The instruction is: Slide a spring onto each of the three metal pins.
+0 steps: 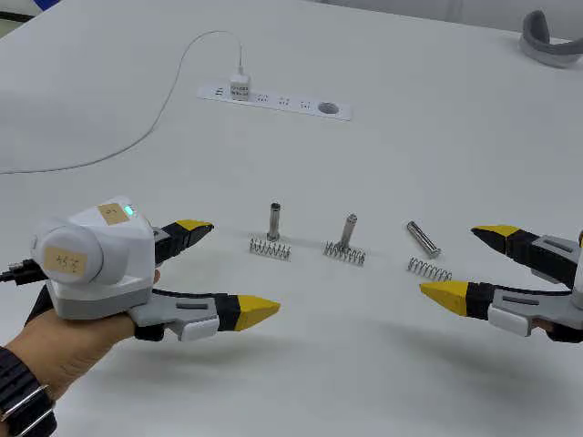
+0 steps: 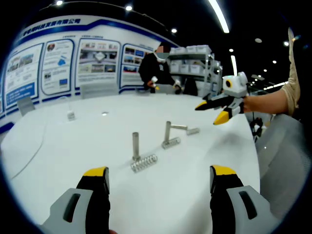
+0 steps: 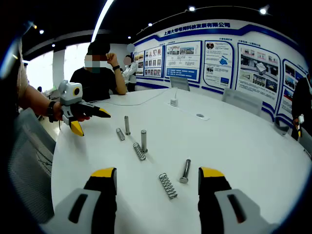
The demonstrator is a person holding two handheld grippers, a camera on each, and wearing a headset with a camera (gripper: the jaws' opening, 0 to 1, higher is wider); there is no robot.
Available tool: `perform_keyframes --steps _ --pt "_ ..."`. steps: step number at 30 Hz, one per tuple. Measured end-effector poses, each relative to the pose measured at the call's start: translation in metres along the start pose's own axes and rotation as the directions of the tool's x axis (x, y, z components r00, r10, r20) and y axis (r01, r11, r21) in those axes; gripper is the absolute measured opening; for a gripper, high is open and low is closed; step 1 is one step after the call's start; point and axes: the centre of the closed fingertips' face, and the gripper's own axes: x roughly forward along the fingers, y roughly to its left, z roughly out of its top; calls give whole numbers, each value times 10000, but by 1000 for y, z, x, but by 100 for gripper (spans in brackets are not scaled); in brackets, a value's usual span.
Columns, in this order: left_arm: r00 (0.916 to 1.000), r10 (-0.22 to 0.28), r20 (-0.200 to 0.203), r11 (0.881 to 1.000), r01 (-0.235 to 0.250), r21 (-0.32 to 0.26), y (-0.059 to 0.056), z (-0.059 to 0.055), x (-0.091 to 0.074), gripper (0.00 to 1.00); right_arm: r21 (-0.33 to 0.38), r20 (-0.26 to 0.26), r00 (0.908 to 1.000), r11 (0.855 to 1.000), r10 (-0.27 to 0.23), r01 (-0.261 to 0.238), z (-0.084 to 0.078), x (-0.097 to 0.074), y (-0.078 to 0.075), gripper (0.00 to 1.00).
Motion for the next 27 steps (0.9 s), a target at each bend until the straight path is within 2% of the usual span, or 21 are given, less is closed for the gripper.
perform_keyframes --steps 27 --pt "9999 108 15 9999 -108 -94 1 1 -1 85 57 -57 10000 10000 8 -8 -1 1 0 68"
